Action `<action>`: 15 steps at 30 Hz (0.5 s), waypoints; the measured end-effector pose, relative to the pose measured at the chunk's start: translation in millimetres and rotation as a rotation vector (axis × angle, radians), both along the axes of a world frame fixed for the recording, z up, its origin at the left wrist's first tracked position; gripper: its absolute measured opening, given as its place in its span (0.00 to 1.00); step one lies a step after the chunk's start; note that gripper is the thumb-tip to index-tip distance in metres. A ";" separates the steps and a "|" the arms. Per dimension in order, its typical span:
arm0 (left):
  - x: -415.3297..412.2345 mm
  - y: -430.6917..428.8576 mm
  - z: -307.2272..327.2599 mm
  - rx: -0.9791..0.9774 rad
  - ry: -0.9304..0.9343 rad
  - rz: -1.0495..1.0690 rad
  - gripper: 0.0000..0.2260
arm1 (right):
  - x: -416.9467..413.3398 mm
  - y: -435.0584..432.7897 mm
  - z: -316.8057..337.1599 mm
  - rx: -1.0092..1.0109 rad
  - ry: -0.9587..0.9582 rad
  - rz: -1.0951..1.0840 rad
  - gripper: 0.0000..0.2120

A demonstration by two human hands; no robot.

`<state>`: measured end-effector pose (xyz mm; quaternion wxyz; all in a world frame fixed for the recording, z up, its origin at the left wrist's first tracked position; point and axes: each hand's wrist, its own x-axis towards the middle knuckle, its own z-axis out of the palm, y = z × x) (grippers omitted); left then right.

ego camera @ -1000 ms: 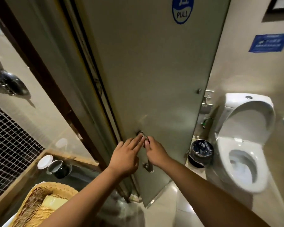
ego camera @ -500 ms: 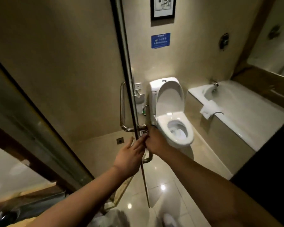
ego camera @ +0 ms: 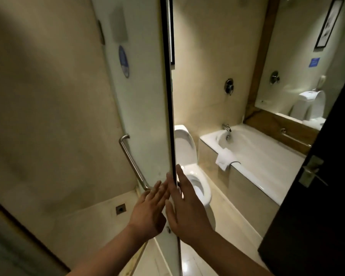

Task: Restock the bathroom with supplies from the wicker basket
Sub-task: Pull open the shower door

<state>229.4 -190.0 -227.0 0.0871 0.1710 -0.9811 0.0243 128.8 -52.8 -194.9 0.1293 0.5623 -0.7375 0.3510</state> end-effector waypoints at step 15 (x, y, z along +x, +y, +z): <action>-121.2 -55.3 -11.0 0.003 -0.111 0.108 0.50 | -133.3 -27.3 -11.1 0.138 0.111 -0.250 0.45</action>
